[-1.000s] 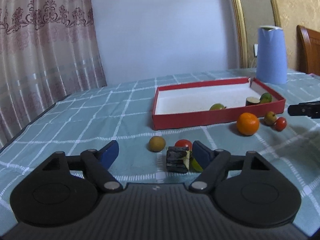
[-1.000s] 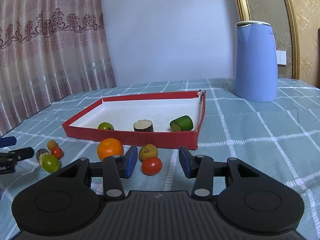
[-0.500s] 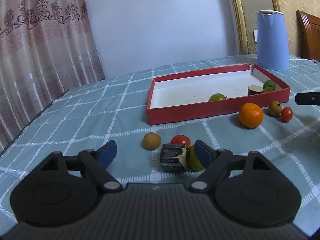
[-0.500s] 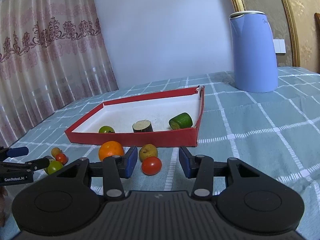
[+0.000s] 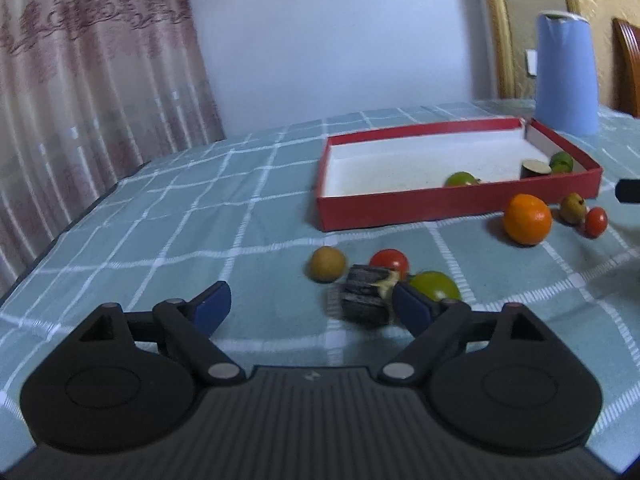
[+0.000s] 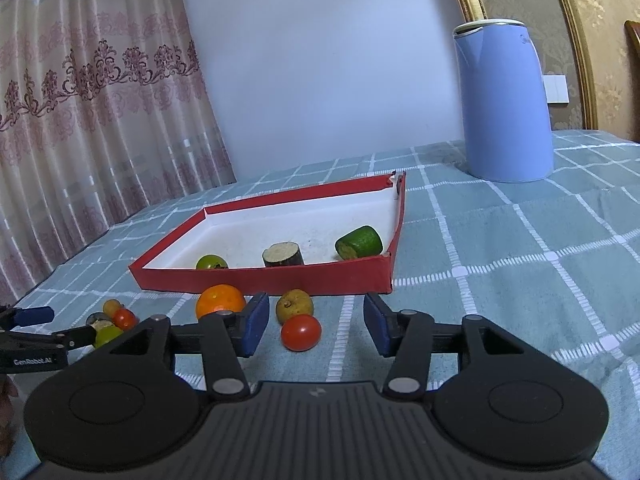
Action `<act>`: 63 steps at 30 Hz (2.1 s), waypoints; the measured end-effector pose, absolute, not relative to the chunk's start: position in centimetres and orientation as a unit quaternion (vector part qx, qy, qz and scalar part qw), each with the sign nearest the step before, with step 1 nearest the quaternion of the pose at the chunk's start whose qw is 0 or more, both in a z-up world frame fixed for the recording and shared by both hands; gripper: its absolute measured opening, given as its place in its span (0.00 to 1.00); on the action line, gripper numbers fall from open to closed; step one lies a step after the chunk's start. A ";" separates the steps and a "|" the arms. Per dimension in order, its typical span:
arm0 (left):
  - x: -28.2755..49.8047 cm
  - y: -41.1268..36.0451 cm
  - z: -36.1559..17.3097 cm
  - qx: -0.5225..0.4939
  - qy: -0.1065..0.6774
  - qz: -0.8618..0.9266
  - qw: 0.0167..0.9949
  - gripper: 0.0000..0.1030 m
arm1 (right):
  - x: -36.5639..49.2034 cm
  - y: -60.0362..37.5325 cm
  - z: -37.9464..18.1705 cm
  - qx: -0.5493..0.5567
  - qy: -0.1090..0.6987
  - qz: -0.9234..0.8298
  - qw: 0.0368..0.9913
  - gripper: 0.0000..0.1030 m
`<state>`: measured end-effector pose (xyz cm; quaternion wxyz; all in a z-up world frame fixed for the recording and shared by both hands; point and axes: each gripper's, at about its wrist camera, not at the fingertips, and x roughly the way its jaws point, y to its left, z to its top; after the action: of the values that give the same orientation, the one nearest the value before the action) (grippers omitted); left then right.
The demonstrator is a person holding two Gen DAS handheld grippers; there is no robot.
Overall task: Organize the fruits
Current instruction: 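Grasp the dark eggplant chunk with the left gripper, then carry the eggplant chunk into the tray and open the left gripper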
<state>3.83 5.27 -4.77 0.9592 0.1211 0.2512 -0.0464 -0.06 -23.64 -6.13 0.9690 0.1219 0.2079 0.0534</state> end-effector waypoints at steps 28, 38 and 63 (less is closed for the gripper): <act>5.5 4.8 -5.4 0.089 0.278 -0.099 0.951 0.27 | -0.2 -22.8 -6.3 0.109 0.228 0.046 0.966 0.67; 5.5 5.0 -5.4 0.082 0.276 -0.094 0.953 0.27 | 0.3 -21.5 -6.7 0.075 0.265 0.027 0.961 0.67; 4.5 5.1 -2.5 0.070 0.234 -0.075 0.967 0.26 | 0.6 -21.6 -7.0 0.078 0.278 0.019 0.957 0.67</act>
<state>4.51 5.11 -2.52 0.9669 0.0699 0.2335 -0.0750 0.60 -21.58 -6.99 0.9573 0.0777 0.2779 0.0193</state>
